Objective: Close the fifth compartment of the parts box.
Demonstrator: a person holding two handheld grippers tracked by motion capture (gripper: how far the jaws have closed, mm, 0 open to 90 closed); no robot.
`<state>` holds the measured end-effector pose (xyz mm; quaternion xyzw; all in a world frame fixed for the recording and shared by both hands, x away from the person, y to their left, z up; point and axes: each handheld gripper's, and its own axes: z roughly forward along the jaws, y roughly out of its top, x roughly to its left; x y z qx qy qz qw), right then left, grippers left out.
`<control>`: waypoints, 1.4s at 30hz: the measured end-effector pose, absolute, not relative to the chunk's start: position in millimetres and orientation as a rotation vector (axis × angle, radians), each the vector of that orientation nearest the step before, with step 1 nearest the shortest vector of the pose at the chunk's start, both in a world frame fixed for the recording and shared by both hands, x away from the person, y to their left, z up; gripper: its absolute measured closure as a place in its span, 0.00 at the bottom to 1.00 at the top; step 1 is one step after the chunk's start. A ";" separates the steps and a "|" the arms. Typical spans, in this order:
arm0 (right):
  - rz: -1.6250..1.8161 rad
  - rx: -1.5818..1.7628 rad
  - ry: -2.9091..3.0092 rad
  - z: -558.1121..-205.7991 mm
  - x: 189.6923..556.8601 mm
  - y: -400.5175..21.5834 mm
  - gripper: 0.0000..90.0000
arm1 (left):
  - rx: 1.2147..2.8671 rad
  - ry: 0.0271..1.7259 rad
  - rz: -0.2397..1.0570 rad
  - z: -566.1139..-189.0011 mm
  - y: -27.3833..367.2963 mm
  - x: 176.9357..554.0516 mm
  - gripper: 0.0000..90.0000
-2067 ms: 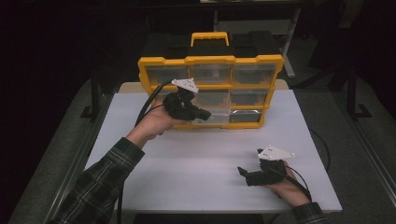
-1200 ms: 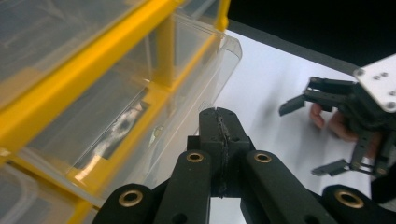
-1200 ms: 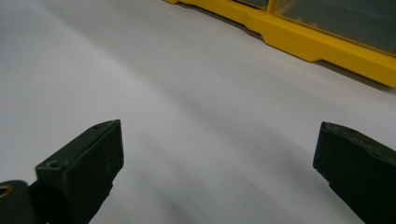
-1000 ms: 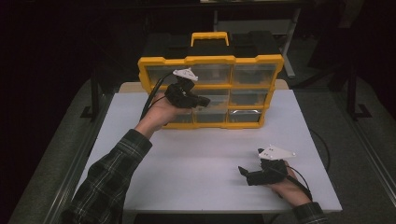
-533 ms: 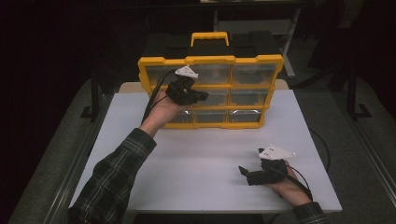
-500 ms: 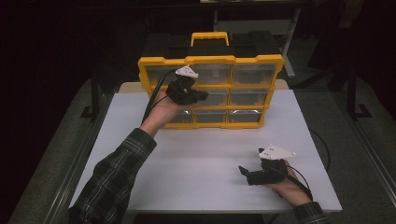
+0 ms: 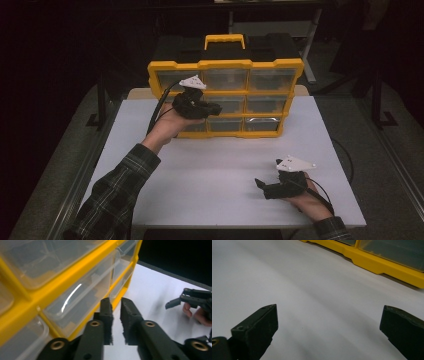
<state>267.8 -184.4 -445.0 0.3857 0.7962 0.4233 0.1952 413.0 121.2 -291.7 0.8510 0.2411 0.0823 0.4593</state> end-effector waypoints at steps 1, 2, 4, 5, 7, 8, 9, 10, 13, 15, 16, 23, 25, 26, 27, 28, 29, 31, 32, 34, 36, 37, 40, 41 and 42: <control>1.187 1.072 2.234 -445.2 268.1 -184.3 0.01 | 2.097 0.593 0.200 -292.3 123.9 411.2 0.82; 1.187 1.084 2.236 -445.2 267.8 -183.6 0.01 | 2.092 0.599 0.196 -292.7 125.2 410.1 0.79; 1.193 1.083 2.232 -444.8 268.2 -183.6 0.01 | 2.098 0.594 0.189 -293.0 129.8 407.9 0.74; 1.194 1.085 2.232 -444.8 268.2 -183.4 0.01 | 2.095 0.597 0.181 -293.3 131.5 406.6 0.71; 1.194 1.084 2.236 -445.5 267.6 -182.8 0.01 | 2.101 0.594 0.183 -294.3 134.7 403.5 0.66; 1.192 1.096 2.240 -445.4 266.7 -182.3 0.01 | 2.101 0.590 0.185 -295.2 136.3 402.1 0.64; 1.191 1.096 2.240 -445.5 266.3 -182.3 0.01 | 2.100 0.592 0.181 -295.8 137.7 400.3 0.62; 1.190 1.086 2.235 -445.3 266.6 -182.7 0.01 | 2.103 0.591 0.180 -296.7 139.0 398.6 0.60; 1.191 1.077 2.234 -445.2 266.5 -183.7 0.01 | 2.109 0.587 0.176 -299.4 142.8 394.2 0.54; 1.189 1.076 2.235 -445.4 266.5 -183.5 0.01 | 2.108 0.585 0.170 -301.9 146.2 390.4 0.50; 1.194 1.086 2.234 -445.2 266.2 -182.5 0.01 | 2.111 0.581 0.178 -302.9 147.5 389.6 0.47; 1.187 1.064 2.247 -446.1 266.5 -180.7 0.01 | 2.118 0.588 0.190 -313.1 158.2 376.1 0.34; 1.188 1.062 2.244 -445.9 266.7 -181.3 0.01 | 2.117 0.591 0.195 -316.1 160.4 372.3 0.29; 1.189 1.065 2.244 -445.7 266.6 -181.3 0.01 | 2.121 0.588 0.202 -317.4 161.5 370.6 0.26; 1.189 1.065 2.245 -445.8 266.6 -181.2 0.01 | 2.124 0.590 0.211 -318.9 162.2 368.9 0.24; 1.188 1.064 2.246 -445.9 266.6 -181.1 0.01 | 2.139 0.587 0.219 -320.0 163.5 367.7 0.20; 1.188 1.064 2.247 -446.1 266.6 -180.8 0.01 | 2.138 0.589 0.221 -321.7 164.0 365.7 0.18; 1.193 1.073 2.247 -445.6 266.1 -180.0 0.01 | 2.144 0.592 0.224 -324.8 165.9 361.3 0.15; 1.194 1.067 2.247 -445.6 266.2 -180.0 0.01 | 2.145 0.589 0.233 -326.7 167.0 359.7 0.13; 1.194 1.080 2.253 -445.7 265.5 -179.3 0.01 | 2.144 0.596 0.237 -330.2 169.7 356.5 0.10; 1.189 1.078 2.257 -446.2 265.3 -179.4 0.01 | 2.136 0.597 0.246 -334.8 172.6 353.8 0.08; 1.188 1.058 2.253 -446.3 266.0 -180.3 0.01 | 2.132 0.599 0.245 -337.4 173.9 352.3 0.05; 1.192 1.068 2.250 -445.5 265.6 -180.4 0.01 | 2.143 0.594 0.262 -344.5 177.6 348.3 0.01; 1.190 1.059 2.250 -445.8 265.9 -180.6 0.01 | 2.143 0.598 0.264 -346.8 178.4 346.4 0.00; 1.189 1.063 2.253 -445.9 265.9 -180.3 0.01 | 2.148 0.597 0.275 -348.7 179.6 344.6 0.00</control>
